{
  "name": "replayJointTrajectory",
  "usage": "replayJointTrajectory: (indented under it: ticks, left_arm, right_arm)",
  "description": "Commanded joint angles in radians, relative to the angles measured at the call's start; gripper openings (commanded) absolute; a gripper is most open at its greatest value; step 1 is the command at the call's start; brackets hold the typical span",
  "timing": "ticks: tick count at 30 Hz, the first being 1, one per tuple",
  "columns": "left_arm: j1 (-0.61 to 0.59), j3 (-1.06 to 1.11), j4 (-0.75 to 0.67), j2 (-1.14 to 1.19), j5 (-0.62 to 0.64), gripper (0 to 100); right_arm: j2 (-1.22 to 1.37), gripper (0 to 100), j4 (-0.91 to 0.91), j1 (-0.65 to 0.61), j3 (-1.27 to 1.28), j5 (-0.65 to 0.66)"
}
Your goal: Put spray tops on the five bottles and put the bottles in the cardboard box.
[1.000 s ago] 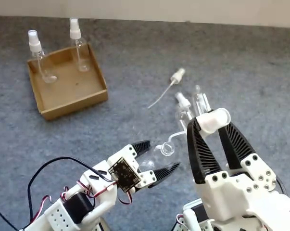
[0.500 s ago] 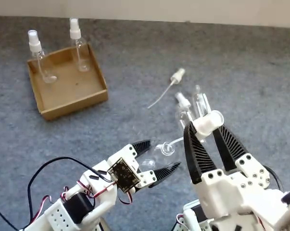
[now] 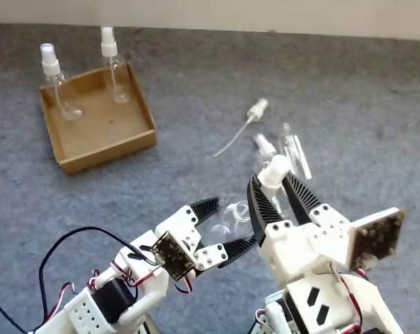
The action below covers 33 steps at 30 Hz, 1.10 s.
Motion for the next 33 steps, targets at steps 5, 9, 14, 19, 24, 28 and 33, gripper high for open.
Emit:
replayJointTrajectory:
  ticks: [5,9,14,19,24,28,33]
  left_arm:
    - [-0.073,0.021,-0.037,-0.015,-0.003,15]
    - [-0.076,0.021,-0.037,-0.015,-0.003,15]
    - [-0.079,0.021,-0.037,-0.015,-0.003,15]
    - [-0.081,0.021,-0.037,-0.015,-0.003,15]
    - [-0.082,0.019,-0.037,-0.015,-0.008,15]
    - [-0.082,0.019,-0.037,-0.015,-0.008,15]
    - [-0.148,0.018,-0.037,-0.015,-0.005,15]
  right_arm:
    - [-0.002,21.6,0.061,-0.035,0.021,-0.006]
    - [-0.002,21.6,0.056,-0.194,0.021,0.057]
    - [-0.002,21.6,0.065,-0.311,0.018,0.184]
    - [-0.002,21.6,0.127,-0.309,0.013,0.252]
    - [-0.002,21.6,0.142,-0.308,0.012,0.252]
    - [-0.002,21.6,0.137,-0.308,0.012,0.252]
    - [-0.005,21.6,0.143,-0.308,0.012,0.252]
